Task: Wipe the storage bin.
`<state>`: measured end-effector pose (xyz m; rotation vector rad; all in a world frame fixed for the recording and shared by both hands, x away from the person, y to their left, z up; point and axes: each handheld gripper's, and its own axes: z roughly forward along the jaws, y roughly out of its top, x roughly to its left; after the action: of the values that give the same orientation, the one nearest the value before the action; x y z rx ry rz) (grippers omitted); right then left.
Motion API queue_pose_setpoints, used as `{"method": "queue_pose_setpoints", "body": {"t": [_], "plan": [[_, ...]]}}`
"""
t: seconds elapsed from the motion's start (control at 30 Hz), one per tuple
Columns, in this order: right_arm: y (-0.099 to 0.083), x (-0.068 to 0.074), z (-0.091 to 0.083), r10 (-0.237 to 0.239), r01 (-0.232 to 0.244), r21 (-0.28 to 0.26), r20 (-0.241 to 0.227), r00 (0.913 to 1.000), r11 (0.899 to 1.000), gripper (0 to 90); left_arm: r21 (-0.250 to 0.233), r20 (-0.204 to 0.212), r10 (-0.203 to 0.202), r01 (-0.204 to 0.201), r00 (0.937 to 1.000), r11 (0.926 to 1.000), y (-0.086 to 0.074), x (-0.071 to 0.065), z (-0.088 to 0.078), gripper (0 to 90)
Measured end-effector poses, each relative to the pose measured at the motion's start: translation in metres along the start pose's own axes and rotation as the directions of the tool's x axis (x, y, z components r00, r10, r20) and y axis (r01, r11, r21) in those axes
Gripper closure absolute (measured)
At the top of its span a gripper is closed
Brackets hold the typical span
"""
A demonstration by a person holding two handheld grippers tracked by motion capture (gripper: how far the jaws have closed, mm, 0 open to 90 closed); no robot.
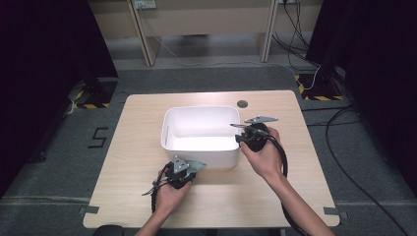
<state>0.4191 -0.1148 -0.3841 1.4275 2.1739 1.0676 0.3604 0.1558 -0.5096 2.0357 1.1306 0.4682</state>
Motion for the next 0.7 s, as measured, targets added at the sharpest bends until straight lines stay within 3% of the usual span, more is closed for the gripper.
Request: {"method": "queue_pose_setpoints", "body": {"t": [0.7], "plan": [[0.000, 0.000, 0.000, 0.004, -0.004, -0.005, 0.002, 1.0000, 1.000, 73.3, 0.000, 0.016, 0.013, -0.013, 0.9998, 0.9999, 0.007, -0.011, 0.005, 77.3]]}}
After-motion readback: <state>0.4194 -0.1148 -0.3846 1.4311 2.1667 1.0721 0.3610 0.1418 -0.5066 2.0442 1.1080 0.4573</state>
